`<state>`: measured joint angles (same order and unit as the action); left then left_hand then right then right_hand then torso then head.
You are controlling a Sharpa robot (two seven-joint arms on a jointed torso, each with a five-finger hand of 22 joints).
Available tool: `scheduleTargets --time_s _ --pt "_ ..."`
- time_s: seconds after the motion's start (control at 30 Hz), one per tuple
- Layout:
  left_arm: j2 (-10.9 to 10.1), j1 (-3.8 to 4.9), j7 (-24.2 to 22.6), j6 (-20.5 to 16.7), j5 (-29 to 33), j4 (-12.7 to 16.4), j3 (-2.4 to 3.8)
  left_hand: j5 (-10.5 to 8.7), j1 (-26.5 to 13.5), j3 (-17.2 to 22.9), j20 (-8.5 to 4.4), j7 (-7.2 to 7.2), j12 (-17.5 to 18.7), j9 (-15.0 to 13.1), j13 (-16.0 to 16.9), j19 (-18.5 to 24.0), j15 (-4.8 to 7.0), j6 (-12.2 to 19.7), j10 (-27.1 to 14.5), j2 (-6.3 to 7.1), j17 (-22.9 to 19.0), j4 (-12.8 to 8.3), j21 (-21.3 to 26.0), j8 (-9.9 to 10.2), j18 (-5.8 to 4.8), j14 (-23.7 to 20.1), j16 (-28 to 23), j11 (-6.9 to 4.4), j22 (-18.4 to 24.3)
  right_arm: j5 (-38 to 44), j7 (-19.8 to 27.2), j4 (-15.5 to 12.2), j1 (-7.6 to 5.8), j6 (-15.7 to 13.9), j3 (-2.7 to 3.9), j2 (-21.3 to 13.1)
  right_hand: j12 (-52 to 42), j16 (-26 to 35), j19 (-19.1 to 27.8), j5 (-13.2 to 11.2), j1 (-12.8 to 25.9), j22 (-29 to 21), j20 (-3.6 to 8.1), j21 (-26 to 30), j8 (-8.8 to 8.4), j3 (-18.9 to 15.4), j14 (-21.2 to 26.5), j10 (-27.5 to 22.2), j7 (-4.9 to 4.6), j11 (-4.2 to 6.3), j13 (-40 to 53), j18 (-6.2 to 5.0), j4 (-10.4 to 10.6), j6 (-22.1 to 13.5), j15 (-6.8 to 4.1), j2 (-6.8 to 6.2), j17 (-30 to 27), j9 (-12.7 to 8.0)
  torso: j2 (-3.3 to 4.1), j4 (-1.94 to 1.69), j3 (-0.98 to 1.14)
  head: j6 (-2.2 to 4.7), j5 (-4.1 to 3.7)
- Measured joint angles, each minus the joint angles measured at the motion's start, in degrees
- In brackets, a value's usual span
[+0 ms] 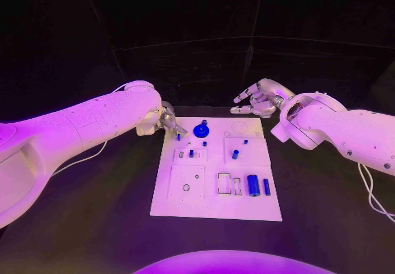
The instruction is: Assemble the parts on the task board
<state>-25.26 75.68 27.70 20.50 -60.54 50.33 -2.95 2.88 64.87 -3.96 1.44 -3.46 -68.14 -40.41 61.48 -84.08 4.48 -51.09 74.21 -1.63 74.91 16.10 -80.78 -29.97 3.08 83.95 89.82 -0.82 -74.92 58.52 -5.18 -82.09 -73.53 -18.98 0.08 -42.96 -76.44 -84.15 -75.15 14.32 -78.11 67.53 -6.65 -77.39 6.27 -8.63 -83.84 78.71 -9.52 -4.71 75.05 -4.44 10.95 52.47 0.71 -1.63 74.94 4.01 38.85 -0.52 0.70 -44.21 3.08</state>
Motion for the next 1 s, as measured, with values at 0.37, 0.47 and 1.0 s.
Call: scheduleTargets --time_s 0.37,0.47,1.0 --pt "0.16 -0.02 0.06 0.4 -0.04 -0.3 0.0 0.0 5.11 0.25 0.0 -0.02 0.0 0.53 0.0 0.0 0.0 -0.83 0.0 -0.76 0.0 -1.81 0.0 0.22 0.0 0.0 0.0 0.0 0.0 0.0 0.0 0.08 0.0 0.07 -0.01 0.08 0.0 0.0 0.0 0.0 0.0 0.0 0.0 0.0 0.0 0.0 0.0 0.0 0.0 0.0 0.0 0.0 0.0 0.0 0.0 0.0 0.0 0.0 -0.01 -0.01 0.0 -0.11 0.0" --pt "0.27 -0.02 0.16 0.53 -0.04 -0.47 0.0 0.0 5.11 0.25 0.0 -0.02 0.0 0.53 0.0 0.0 0.0 -0.83 0.0 -0.76 0.0 -1.81 0.0 0.22 0.0 0.0 0.0 0.0 0.0 0.0 0.0 0.1 0.0 0.11 -0.01 0.08 0.0 0.0 0.0 0.0 0.0 0.01 0.0 0.0 0.0 0.0 0.0 0.0 0.0 0.0 0.0 0.0 0.0 0.0 0.0 0.0 -0.01 0.0 -0.01 -0.01 -0.01 -0.14 0.0" --pt "0.53 -0.09 0.48 0.8 -0.05 -0.63 0.0 0.0 5.11 0.25 0.0 -0.02 -0.2 0.58 0.14 0.0 0.0 -0.83 0.0 -0.76 0.0 -1.81 0.0 0.22 0.0 0.0 0.0 0.0 0.0 0.0 0.01 0.16 0.0 0.24 -0.01 0.24 0.0 0.01 0.0 0.03 0.0 0.01 0.0 0.0 0.0 0.0 0.0 0.0 0.0 0.0 0.0 0.0 0.0 0.0 0.0 0.0 -0.01 0.0 -0.01 -0.01 -0.01 -0.21 -0.08"
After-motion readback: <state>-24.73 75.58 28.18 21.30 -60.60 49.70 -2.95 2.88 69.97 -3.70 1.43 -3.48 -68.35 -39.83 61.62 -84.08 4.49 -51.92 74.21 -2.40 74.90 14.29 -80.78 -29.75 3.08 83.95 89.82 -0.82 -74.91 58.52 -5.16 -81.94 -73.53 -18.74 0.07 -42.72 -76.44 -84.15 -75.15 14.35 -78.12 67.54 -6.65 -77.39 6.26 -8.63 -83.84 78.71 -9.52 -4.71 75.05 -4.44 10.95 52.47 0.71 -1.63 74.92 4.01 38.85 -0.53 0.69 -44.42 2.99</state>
